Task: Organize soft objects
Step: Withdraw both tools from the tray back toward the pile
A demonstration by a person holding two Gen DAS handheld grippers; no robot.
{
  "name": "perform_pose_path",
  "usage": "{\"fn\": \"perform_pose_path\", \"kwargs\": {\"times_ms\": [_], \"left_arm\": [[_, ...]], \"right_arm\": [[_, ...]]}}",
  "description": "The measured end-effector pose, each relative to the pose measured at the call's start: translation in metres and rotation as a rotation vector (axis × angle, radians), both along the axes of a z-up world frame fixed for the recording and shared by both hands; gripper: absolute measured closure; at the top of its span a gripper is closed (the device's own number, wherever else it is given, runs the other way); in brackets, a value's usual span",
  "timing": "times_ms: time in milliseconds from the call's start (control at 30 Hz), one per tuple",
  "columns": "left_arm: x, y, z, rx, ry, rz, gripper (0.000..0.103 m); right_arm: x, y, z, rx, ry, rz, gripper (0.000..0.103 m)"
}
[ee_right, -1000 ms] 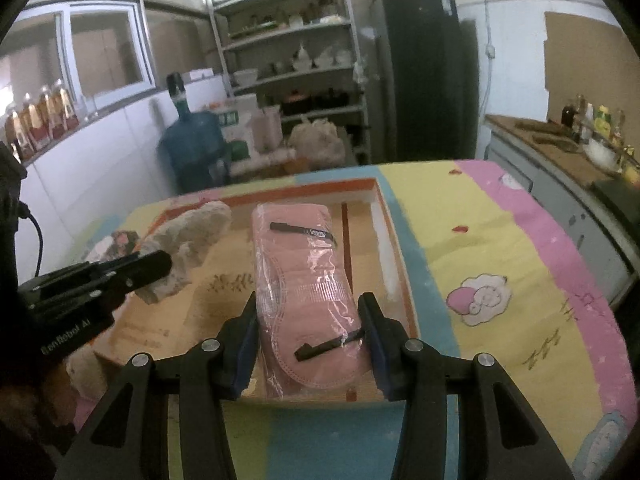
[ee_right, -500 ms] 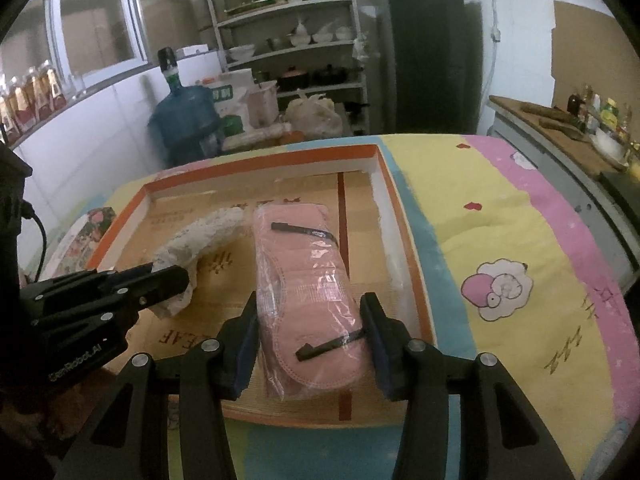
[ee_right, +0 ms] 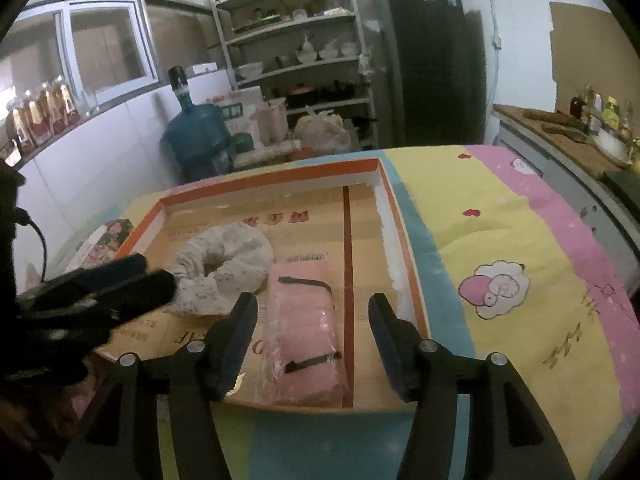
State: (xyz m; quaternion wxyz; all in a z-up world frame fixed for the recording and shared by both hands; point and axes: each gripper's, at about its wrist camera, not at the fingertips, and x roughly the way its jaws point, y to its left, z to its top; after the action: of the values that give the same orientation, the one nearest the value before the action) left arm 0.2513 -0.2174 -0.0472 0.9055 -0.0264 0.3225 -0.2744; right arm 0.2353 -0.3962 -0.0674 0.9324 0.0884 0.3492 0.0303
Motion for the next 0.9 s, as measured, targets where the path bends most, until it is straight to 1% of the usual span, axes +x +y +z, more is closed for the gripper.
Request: {"fn": "perform_pose_path", "kwargs": {"times_ms": [33,100,167,200,300,367,400,433,533,567,633,700,800,867,900], "left_arm": [[-0.006,0.005,0.006,-0.015,-0.033,0.006,0.016],[-0.011,0.012,0.018,-0.03,-0.076,0.016,0.012],[-0.021,0.02,0.029,-0.042,-0.132,0.028,0.009],[-0.024,0.022,0.033,-0.042,-0.145,0.03,0.007],[-0.039,0.033,0.044,-0.042,-0.188,0.022,0.007],[-0.048,0.038,0.049,-0.016,-0.193,0.024,0.007],[-0.052,0.041,0.049,-0.001,-0.193,0.026,0.007],[-0.058,0.045,0.051,0.026,-0.2,0.044,0.007],[-0.078,0.061,0.053,0.065,-0.246,0.119,0.007],[-0.084,0.069,0.055,0.065,-0.251,0.144,0.007],[-0.095,0.085,0.057,0.042,-0.253,0.174,0.008],[-0.108,0.103,0.058,0.017,-0.278,0.2,0.009],[-0.127,0.125,0.06,0.035,-0.341,0.259,0.01],[-0.139,0.142,0.061,0.036,-0.361,0.281,0.011],[-0.143,0.147,0.061,0.036,-0.364,0.286,0.014]], "right_arm": [[-0.005,0.0,0.003,0.002,-0.012,-0.007,0.043],[-0.014,0.001,0.008,0.012,-0.037,-0.016,0.043],[-0.027,0.005,0.016,0.02,-0.071,-0.031,0.038],[-0.032,0.007,0.019,0.02,-0.085,-0.037,0.037],[-0.052,0.02,0.031,0.014,-0.131,-0.055,0.037],[-0.067,0.032,0.039,0.007,-0.161,-0.062,0.028],[-0.076,0.039,0.043,0.005,-0.184,-0.061,0.028],[-0.084,0.047,0.047,0.003,-0.206,-0.059,0.028],[-0.107,0.072,0.057,-0.003,-0.271,-0.051,0.028],[-0.114,0.08,0.059,-0.005,-0.288,-0.049,0.028],[-0.128,0.097,0.062,-0.008,-0.319,-0.047,0.028],[-0.139,0.113,0.064,-0.011,-0.341,-0.034,0.028],[-0.151,0.136,0.065,-0.002,-0.359,-0.014,0.028],[-0.156,0.146,0.064,0.008,-0.362,-0.004,0.028],[-0.16,0.153,0.064,0.016,-0.363,0.005,0.028]]}}
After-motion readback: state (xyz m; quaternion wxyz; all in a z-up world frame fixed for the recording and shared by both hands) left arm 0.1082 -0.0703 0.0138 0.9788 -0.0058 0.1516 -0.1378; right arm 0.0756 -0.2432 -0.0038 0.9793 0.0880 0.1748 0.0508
